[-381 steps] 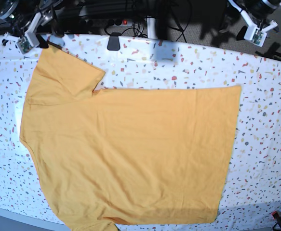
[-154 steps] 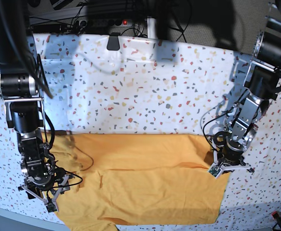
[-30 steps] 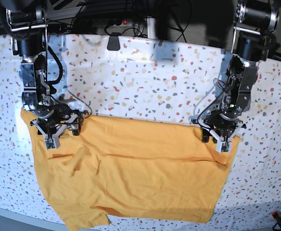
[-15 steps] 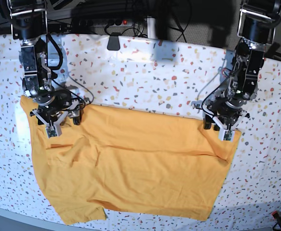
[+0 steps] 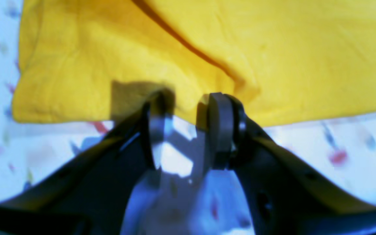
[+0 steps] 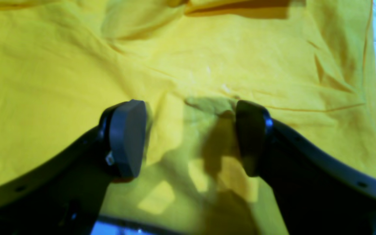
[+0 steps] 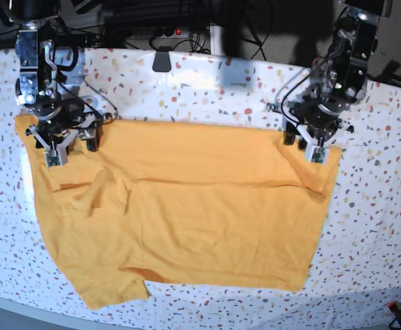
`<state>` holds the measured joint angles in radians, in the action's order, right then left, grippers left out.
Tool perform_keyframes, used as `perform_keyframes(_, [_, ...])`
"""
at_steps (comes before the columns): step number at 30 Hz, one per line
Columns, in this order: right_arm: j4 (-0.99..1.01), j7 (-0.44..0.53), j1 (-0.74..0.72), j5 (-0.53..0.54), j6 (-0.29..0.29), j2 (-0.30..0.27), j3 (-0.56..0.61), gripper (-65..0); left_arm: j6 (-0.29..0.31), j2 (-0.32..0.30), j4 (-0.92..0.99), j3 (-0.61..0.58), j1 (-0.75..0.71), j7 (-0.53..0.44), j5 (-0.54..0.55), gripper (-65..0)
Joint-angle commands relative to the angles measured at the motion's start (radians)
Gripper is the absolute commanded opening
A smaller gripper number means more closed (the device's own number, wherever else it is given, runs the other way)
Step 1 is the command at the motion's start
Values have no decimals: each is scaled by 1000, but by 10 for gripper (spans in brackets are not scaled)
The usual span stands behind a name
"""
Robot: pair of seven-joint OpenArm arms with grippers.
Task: Fold the T-shirt properly
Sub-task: 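Pull the gripped shirt back toward the robot to flatten it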
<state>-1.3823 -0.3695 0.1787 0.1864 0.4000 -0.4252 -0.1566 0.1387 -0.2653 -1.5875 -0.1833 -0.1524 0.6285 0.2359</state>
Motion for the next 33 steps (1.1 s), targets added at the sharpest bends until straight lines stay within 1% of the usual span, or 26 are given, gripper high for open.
perform_keyframes(1, [-10, -86, 30, -51, 8, -28, -7, -229, 3, -7, -37, -1, -19, 55, 0, -433])
perform_keyframes(5, [-59, -103, 95, -50, 7, -72, -9, -229, 3, -7, -147, -1, -89, 126, 0, -433])
perform_keyframes(9, [-85, -126, 142, -50, 6, -93, -13, -229, 3, -7, -202, -1, -151, 131, 0, -433])
perform_keyframes(14, [-124, -135, 223, -44, 6, -93, -21, -229, 3, -7, -223, 0, -203, 161, 0, -433])
perform_keyframes(19, [-179, -142, 319, -43, 3, -93, -21, -229, 3, -7, -243, -1, -230, 158, 0, -434])
perform_keyframes(22, [-208, -153, 354, -43, -18, -93, -21, -229, 3, -7, -263, -1, -233, 174, 0, -434])
perform_keyframes(28, [-251, -200, 370, -45, -26, -93, -21, -229, 3, -7, -335, -1, -233, 254, 0, -434])
perform_keyframes(30, [-262, -200, 370, -45, -27, -93, -21, -229, 3, -7, -359, -1, -232, 251, 0, -434])
perform_keyframes(33, [-274, -199, 370, -44, -37, -93, -21, -229, 3, -7, -388, -1, -227, 202, 0, -434])
